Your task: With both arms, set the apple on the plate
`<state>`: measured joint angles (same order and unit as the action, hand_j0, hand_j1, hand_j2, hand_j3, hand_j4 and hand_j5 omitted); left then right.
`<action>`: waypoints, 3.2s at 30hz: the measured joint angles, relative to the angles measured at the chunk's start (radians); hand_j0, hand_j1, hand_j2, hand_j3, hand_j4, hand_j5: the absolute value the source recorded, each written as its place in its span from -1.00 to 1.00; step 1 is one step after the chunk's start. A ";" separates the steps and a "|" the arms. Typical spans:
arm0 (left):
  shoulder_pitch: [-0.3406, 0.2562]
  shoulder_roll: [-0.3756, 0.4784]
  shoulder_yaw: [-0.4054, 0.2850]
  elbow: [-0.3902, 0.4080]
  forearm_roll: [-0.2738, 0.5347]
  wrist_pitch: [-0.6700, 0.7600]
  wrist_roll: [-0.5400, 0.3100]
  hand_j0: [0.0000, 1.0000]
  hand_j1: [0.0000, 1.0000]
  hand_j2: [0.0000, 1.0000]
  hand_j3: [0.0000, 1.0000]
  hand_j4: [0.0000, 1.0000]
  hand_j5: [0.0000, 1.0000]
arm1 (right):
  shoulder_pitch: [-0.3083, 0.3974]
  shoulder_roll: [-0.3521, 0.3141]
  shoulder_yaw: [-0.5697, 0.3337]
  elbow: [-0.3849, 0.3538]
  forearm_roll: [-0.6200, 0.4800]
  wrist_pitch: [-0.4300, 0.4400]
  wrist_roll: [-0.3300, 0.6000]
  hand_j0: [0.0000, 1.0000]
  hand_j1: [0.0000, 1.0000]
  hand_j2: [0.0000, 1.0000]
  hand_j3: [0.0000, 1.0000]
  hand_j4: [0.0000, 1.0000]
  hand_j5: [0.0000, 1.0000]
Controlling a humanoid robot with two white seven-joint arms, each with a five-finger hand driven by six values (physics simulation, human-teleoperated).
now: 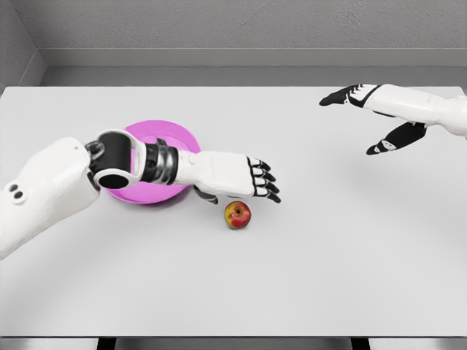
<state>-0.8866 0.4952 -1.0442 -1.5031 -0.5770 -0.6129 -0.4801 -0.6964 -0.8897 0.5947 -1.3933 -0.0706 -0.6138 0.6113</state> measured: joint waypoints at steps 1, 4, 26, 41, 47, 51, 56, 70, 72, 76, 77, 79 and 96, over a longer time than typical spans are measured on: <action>0.000 0.007 -0.002 -0.014 -0.002 0.000 0.000 1.00 1.00 1.00 1.00 1.00 1.00 | 0.000 0.000 0.001 0.000 0.000 0.000 0.000 1.00 1.00 1.00 1.00 1.00 1.00; 0.000 0.031 -0.003 -0.037 -0.005 0.000 0.001 1.00 1.00 1.00 1.00 1.00 1.00 | 0.000 0.002 0.003 0.001 0.000 0.000 0.000 1.00 1.00 1.00 1.00 1.00 1.00; 0.034 0.046 -0.050 -0.049 -0.045 0.000 0.000 0.82 0.82 0.82 0.82 0.82 0.82 | 0.012 0.002 0.008 -0.001 0.001 0.000 0.000 1.00 1.00 1.00 1.00 1.00 1.00; 0.031 0.040 -0.067 -0.044 -0.052 0.000 0.000 0.78 0.78 0.78 0.78 0.78 0.78 | 0.014 0.007 0.009 -0.001 0.004 0.000 0.000 1.00 1.00 1.00 1.00 1.00 1.00; 0.031 0.037 -0.067 -0.021 -0.054 0.000 0.000 0.78 0.78 0.78 0.78 0.78 0.78 | 0.015 0.008 0.009 -0.001 0.005 0.000 0.000 1.00 1.00 1.00 1.00 1.00 1.00; 0.031 0.033 -0.067 -0.014 -0.055 0.000 0.000 0.76 0.76 0.76 0.76 0.76 0.76 | 0.015 0.009 0.009 -0.001 0.006 0.000 0.000 1.00 1.00 1.00 1.00 1.00 1.00; 0.031 0.028 -0.068 -0.012 -0.055 0.000 0.000 0.66 0.66 0.66 0.66 0.66 0.66 | 0.015 0.009 0.009 0.000 0.008 0.000 0.000 1.00 1.00 1.00 1.00 1.00 1.00; 0.029 0.014 -0.082 -0.012 -0.056 0.000 -0.021 0.20 0.20 0.20 0.20 0.20 0.20 | 0.015 0.009 0.016 -0.001 0.011 0.000 0.000 1.00 1.00 1.00 1.00 1.00 1.00; 0.029 0.014 -0.082 -0.012 -0.055 0.000 -0.022 0.05 0.05 0.05 0.05 0.05 0.05 | 0.015 0.008 0.017 -0.001 0.012 0.000 0.000 1.00 1.00 1.00 1.00 1.00 1.00; 0.029 0.015 -0.082 -0.013 -0.053 0.001 -0.022 -0.01 -0.01 -0.01 -0.01 -0.01 -0.01 | 0.015 0.009 0.018 -0.001 0.012 0.000 0.000 1.00 1.00 1.00 1.00 1.00 1.00; 0.029 0.015 -0.082 -0.013 -0.053 0.001 -0.023 -0.02 -0.02 -0.02 -0.02 -0.02 -0.02 | 0.015 0.009 0.018 -0.001 0.012 0.000 0.000 1.00 1.00 1.00 1.00 1.00 1.00; 0.029 0.015 -0.082 -0.013 -0.054 0.001 -0.023 -0.03 -0.03 -0.03 -0.03 -0.03 -0.03 | 0.015 0.009 0.018 -0.001 0.012 0.000 0.000 1.00 1.00 1.00 1.00 1.00 1.00; -0.011 0.181 0.104 -0.018 -0.021 -0.001 -0.020 -0.04 -0.04 -0.04 -0.04 -0.04 -0.04 | 0.014 0.010 0.018 -0.001 0.012 0.000 0.000 1.00 1.00 1.00 1.00 1.00 1.00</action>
<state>-0.8974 0.6759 -0.9401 -1.5206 -0.5983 -0.6135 -0.4999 -0.6826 -0.8796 0.6126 -1.3941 -0.0586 -0.6137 0.6113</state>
